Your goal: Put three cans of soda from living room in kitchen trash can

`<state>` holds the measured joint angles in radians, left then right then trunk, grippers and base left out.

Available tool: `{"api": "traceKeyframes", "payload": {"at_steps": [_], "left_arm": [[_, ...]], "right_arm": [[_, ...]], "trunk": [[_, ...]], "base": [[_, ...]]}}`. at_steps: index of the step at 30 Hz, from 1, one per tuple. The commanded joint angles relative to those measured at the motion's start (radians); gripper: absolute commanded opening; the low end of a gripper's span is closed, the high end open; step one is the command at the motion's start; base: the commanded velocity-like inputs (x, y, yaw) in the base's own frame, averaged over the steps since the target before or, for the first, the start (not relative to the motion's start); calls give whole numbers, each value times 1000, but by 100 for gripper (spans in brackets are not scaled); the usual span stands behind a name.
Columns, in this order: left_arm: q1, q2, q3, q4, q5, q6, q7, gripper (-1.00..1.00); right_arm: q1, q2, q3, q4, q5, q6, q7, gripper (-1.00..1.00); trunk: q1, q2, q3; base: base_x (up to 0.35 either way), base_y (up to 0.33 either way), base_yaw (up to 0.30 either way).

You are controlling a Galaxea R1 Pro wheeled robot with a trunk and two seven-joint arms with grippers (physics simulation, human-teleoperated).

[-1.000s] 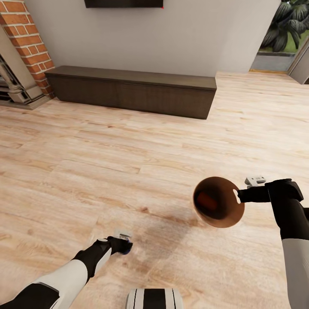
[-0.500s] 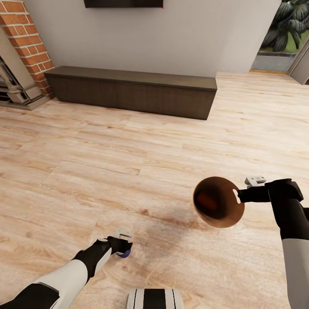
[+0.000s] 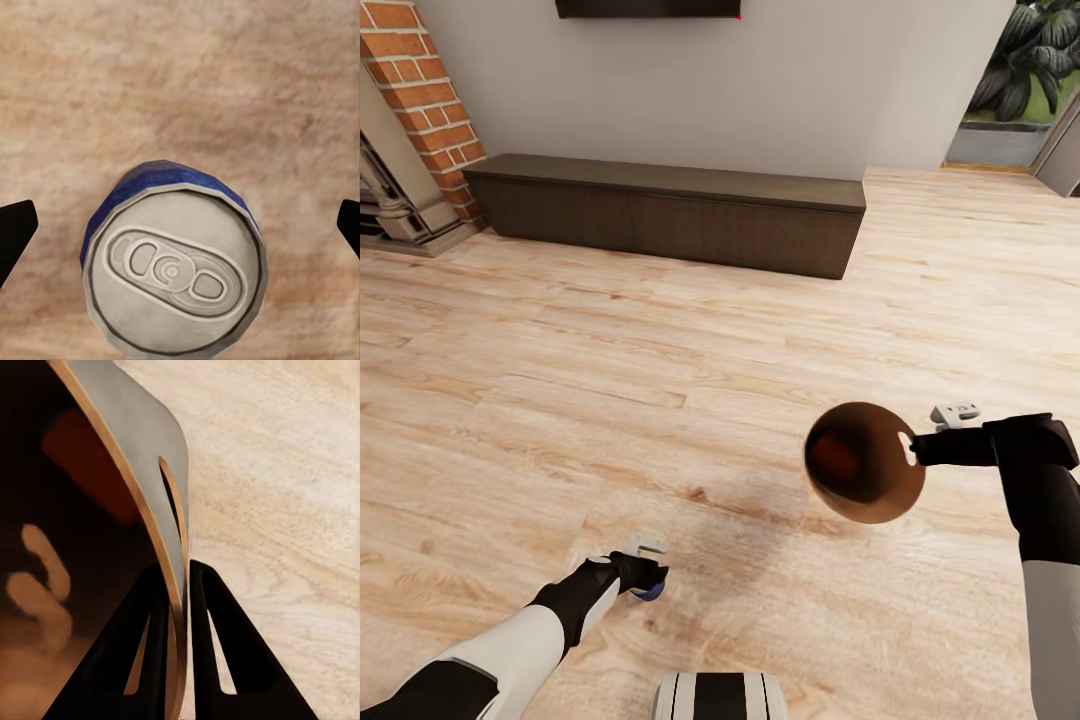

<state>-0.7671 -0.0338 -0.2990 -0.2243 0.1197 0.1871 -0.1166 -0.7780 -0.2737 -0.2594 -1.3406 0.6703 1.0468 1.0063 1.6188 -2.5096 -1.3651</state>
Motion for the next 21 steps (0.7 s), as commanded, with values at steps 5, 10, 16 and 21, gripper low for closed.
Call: {"api": "traceKeyframes", "payload": {"at_steps": [5,10,16,21], "left_arm": [[0,0,0,1,-1,3,-1,100],[0,-1,0,3,-1,6,-1,100],[0,-1,0,3,-2,8,-2,100],[0,-1,0,2,-2,8,-2,100]], "right_arm": [[0,-2,-1,-12,3,0,24,-100],[3,-2,-1,-17,3,0,27,-100],[9,-1,-1,-19,3,0,28,-100],[9,0,0,-19,2,0,29,-100]], "trunk": [[0,0,0],[1,-1,-12],[4,-2,-35],[4,-2,-39]], "base": [[0,0,0],[0,0,0],[0,0,0],[0,0,0]]}}
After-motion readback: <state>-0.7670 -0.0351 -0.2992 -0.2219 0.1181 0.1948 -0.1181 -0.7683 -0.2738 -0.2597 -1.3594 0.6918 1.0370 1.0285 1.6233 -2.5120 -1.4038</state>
